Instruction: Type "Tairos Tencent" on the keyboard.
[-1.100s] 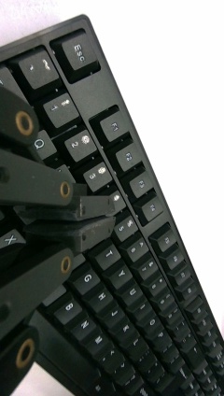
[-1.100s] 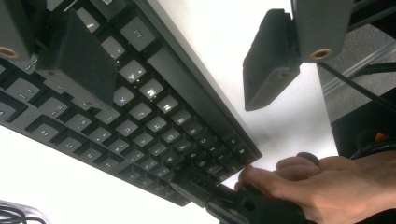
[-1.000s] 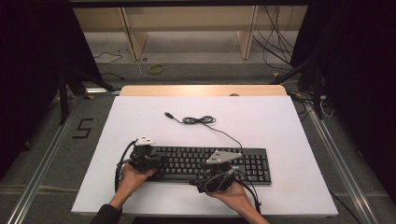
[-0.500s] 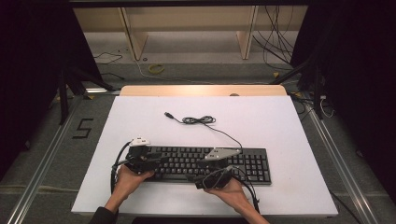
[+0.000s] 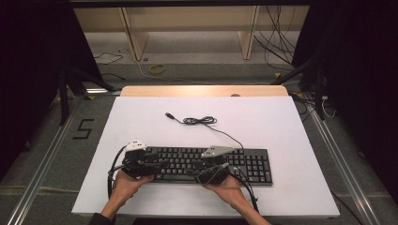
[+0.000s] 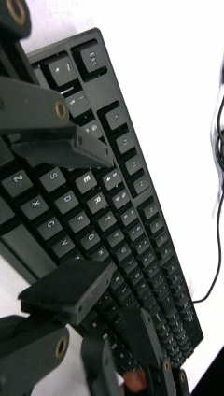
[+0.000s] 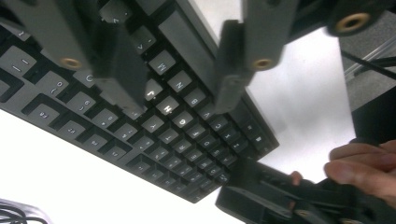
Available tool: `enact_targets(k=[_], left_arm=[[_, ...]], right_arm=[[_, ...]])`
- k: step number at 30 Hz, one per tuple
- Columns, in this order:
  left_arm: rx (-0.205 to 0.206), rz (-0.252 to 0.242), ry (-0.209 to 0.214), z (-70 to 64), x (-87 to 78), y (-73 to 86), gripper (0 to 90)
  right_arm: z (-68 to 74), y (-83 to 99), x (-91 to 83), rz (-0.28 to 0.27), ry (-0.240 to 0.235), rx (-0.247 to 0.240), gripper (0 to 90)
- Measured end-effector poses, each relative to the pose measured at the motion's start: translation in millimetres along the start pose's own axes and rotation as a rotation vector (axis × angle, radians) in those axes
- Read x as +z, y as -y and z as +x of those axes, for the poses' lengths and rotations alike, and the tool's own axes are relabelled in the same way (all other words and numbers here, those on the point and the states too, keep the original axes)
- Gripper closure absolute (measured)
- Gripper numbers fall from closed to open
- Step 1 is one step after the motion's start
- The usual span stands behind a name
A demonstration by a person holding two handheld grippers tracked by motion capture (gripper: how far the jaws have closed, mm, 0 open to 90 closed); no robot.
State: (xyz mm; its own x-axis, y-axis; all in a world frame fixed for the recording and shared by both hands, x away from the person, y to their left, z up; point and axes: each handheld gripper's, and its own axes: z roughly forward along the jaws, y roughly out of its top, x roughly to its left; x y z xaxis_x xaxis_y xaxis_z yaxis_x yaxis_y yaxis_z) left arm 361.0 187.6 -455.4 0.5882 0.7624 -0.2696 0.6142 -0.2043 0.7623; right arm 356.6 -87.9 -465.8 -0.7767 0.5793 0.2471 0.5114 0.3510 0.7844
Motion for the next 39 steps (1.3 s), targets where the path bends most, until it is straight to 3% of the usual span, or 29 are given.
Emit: enact_targets(k=[11,19,39], left_arm=[[-0.011,-0.052,-0.003,-0.4,-10.4,9.2,35.3],[-0.006,-0.072,-0.01,-0.5,-16.1,12.8,33.3],[0.001,-0.089,-0.008,-0.8,-21.9,21.1,31.3]], right_arm=[[-0.9,-2.8,9.0,0.017,0.013,-0.012,78.3],[1.0,-6.3,16.8,0.035,0.019,-0.024,89.1],[2.0,-4.7,28.7,0.08,0.035,-0.026,90.0]])
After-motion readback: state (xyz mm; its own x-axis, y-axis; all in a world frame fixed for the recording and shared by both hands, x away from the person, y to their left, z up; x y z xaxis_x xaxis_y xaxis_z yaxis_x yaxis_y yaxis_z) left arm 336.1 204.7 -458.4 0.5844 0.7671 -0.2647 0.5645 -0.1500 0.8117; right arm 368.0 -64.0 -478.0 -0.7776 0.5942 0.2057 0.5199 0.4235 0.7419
